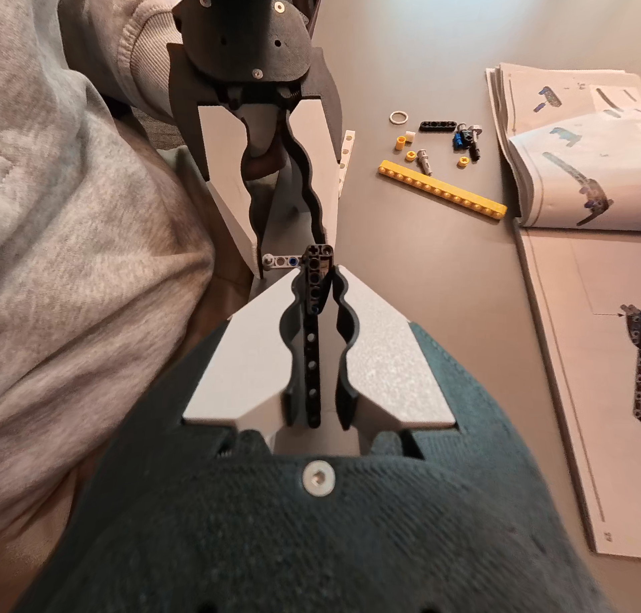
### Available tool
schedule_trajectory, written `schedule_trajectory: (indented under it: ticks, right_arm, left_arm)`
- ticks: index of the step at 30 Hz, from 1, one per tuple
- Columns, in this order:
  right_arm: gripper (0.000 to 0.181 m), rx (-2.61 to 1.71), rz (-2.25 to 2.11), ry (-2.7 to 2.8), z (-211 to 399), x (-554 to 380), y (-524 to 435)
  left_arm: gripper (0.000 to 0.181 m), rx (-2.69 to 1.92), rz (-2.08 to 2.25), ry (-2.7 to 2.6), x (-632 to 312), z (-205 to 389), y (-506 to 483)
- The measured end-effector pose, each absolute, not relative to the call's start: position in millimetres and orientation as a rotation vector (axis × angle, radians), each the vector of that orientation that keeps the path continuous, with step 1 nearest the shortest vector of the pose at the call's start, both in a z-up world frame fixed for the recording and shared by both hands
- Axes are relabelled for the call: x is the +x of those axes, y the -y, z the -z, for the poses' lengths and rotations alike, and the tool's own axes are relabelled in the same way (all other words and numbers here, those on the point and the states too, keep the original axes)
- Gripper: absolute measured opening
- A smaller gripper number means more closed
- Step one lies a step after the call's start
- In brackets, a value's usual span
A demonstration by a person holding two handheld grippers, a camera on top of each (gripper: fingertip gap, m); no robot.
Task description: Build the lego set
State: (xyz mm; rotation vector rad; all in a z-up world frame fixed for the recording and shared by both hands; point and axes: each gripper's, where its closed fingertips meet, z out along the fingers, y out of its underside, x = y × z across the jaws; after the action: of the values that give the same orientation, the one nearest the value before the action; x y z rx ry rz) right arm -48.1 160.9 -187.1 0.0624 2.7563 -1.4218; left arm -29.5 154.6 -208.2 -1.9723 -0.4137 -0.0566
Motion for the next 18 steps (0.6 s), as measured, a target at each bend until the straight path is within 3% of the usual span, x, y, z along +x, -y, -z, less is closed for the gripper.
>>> schedule_trajectory:
  ticks: [18]
  right_arm:
    - [0.014,0.119,1.445,-2.647,185.6,-48.2,-160.2]
  left_arm:
    - [0.035,-1.932,0.09,0.447,-29.2,204.2,-158.1]
